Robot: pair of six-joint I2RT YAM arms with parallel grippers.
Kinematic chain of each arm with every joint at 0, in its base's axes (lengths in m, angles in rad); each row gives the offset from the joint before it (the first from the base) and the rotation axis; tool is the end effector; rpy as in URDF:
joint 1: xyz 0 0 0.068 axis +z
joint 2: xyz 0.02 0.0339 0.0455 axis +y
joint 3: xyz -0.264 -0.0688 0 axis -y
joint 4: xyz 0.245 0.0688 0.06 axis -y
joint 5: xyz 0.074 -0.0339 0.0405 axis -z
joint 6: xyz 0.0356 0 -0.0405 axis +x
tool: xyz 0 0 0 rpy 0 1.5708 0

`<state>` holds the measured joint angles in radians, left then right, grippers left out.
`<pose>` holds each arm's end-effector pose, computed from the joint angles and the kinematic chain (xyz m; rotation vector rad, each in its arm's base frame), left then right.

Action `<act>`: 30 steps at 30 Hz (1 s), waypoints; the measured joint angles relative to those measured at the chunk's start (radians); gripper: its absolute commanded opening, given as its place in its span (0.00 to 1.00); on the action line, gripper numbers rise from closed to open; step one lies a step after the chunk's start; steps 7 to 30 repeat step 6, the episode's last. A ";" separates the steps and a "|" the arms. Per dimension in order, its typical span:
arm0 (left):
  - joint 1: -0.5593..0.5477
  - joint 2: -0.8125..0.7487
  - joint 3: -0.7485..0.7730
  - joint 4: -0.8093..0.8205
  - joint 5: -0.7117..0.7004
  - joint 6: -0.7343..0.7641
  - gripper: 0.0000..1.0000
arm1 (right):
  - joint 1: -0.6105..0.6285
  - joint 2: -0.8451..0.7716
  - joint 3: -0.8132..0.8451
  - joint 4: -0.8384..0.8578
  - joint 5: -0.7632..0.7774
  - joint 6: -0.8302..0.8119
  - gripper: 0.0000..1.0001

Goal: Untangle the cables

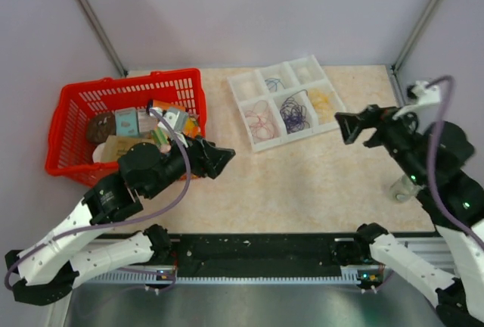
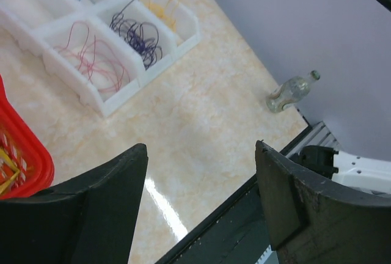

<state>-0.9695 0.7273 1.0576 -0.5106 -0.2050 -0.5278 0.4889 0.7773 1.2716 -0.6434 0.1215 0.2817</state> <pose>0.0864 -0.1131 0.4057 0.2478 1.8211 -0.9017 0.1143 0.0559 0.4515 -0.0892 1.7388 0.4646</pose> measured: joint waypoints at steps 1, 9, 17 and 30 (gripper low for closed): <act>0.000 0.002 0.019 0.010 0.000 0.009 0.75 | 0.000 -0.042 0.025 -0.010 0.004 -0.008 0.99; 0.000 -0.016 0.063 0.052 0.000 0.046 0.75 | 0.000 -0.163 0.118 0.011 0.002 -0.031 0.99; 0.000 -0.016 0.063 0.052 0.000 0.046 0.75 | 0.000 -0.163 0.118 0.011 0.002 -0.031 0.99; 0.000 -0.016 0.063 0.052 0.000 0.046 0.75 | 0.000 -0.163 0.118 0.011 0.002 -0.031 0.99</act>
